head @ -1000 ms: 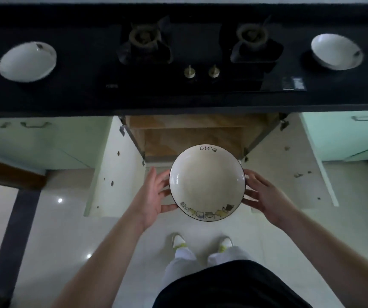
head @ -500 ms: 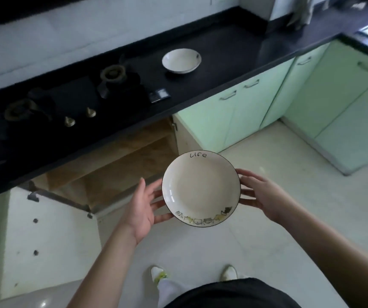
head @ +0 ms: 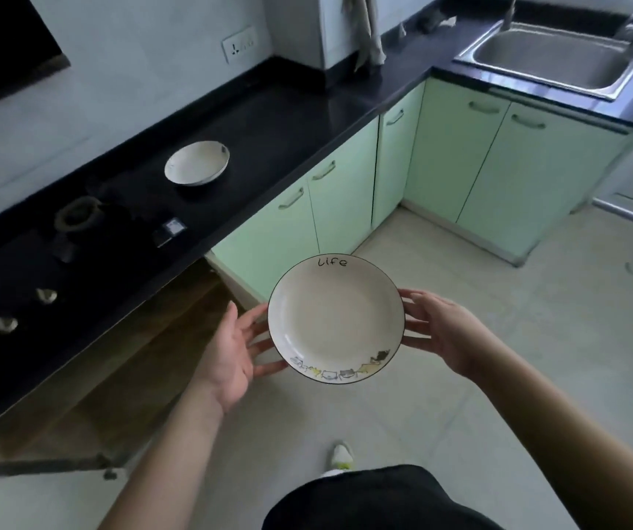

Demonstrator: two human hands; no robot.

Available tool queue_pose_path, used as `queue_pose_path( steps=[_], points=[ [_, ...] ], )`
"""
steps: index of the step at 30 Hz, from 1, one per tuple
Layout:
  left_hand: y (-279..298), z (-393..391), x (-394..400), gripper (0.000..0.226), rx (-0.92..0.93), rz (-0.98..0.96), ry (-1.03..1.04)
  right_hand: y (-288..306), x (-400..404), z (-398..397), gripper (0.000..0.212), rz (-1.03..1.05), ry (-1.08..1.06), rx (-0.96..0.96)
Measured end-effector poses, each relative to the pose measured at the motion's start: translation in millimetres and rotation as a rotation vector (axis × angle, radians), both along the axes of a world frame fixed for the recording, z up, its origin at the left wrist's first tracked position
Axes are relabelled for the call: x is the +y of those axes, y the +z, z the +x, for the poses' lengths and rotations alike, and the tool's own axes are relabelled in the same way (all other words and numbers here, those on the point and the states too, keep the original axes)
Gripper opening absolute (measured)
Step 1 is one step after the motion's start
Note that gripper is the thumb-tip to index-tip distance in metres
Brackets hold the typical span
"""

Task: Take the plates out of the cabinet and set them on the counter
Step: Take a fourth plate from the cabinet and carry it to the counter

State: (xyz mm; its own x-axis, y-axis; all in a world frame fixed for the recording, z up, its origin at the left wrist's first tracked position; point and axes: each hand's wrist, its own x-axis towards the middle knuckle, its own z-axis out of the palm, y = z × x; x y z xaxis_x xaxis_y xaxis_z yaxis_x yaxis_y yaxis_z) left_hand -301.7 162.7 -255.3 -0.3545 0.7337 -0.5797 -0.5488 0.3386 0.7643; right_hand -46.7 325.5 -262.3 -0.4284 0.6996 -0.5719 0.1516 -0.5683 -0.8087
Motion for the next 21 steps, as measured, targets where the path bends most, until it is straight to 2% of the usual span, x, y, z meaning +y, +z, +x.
queue_pose_path(
  steps=[9,21],
  points=[
    [0.4,-24.1,76.8,0.031,0.017,0.008,-0.081,14.6,44.5,-6.1,0.033,0.012,-0.138,0.015],
    [-2.1,8.5,186.9,0.03,0.055,-0.026,-0.204,0.1,126.9,39.4,0.03,0.012,-0.237,0.021]
  ],
)
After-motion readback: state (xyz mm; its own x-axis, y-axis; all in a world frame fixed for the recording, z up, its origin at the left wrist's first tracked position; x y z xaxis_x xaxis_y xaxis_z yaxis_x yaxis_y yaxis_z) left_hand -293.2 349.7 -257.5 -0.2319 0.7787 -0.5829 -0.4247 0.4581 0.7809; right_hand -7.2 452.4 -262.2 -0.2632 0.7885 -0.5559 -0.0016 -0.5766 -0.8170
